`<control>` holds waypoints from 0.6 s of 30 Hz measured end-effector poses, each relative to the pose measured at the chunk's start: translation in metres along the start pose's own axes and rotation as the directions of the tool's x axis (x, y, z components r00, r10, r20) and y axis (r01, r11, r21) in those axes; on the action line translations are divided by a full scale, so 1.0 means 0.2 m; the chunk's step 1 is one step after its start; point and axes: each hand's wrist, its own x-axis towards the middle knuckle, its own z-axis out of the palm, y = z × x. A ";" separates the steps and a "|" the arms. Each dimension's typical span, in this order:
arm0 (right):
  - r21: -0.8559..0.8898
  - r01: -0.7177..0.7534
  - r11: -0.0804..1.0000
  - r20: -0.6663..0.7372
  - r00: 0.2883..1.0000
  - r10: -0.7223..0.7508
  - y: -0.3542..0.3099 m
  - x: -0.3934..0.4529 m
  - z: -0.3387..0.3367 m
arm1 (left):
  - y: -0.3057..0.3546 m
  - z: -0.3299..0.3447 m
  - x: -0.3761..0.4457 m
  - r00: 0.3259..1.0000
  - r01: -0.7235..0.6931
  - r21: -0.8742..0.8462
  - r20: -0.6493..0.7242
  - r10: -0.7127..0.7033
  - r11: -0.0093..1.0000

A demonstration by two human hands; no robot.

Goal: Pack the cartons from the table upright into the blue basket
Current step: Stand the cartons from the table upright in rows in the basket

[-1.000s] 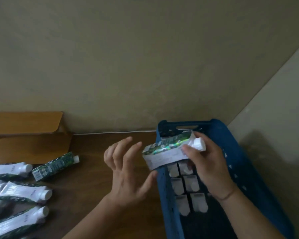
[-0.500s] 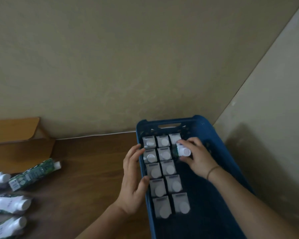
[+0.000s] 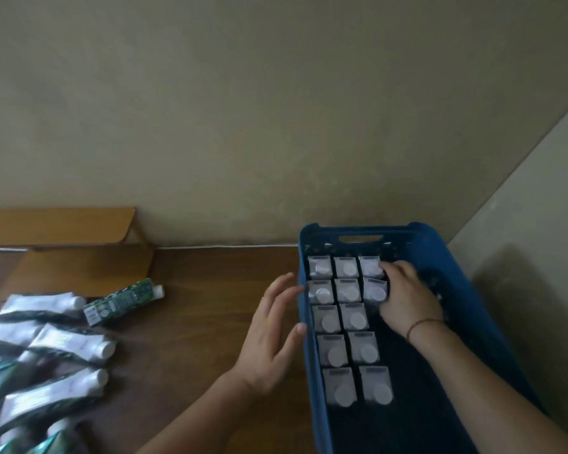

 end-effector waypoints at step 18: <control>-0.120 0.571 0.812 0.399 0.777 -0.487 -1.62 -0.06 0.55 | -0.65 -1.02 -0.67 0.889 0.446 0.559 -0.367 -0.274 0.699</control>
